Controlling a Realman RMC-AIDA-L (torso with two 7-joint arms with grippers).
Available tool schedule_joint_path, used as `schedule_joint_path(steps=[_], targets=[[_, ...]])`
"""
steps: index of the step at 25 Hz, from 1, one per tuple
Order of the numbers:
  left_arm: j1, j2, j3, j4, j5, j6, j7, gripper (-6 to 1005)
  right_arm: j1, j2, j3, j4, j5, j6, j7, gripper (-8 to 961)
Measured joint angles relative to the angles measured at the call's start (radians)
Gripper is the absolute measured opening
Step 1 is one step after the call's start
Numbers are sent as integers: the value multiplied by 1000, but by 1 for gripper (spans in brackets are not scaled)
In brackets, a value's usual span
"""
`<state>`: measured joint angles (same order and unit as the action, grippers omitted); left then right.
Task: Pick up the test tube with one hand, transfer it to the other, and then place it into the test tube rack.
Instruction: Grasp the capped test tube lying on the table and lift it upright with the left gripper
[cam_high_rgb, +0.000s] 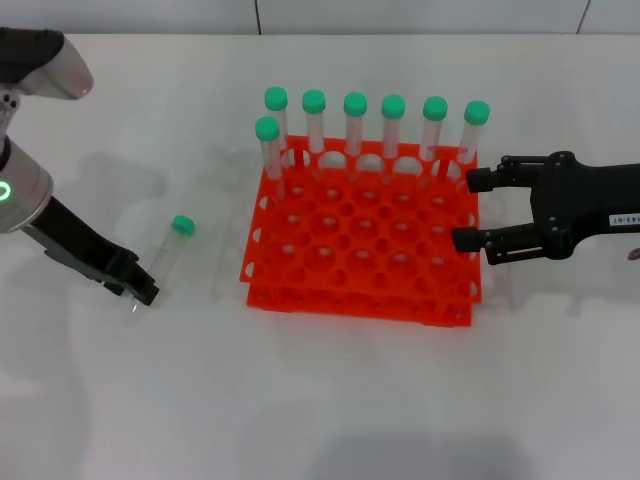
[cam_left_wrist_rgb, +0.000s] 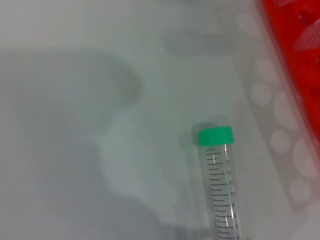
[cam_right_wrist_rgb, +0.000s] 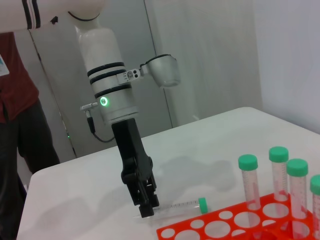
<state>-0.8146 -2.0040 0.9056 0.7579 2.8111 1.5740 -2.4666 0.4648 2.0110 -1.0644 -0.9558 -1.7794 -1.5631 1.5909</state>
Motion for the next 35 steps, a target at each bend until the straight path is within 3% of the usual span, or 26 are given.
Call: schedule_joint_path(steps=[25,35], targets=[[-14,-4,21,-25,11,-26,-3,423,-1,0,0,3,2,0,-2,842],[-20,-5,21,-40,19,-38,-3,275,-1,0,0,6,2,2,-2,841]])
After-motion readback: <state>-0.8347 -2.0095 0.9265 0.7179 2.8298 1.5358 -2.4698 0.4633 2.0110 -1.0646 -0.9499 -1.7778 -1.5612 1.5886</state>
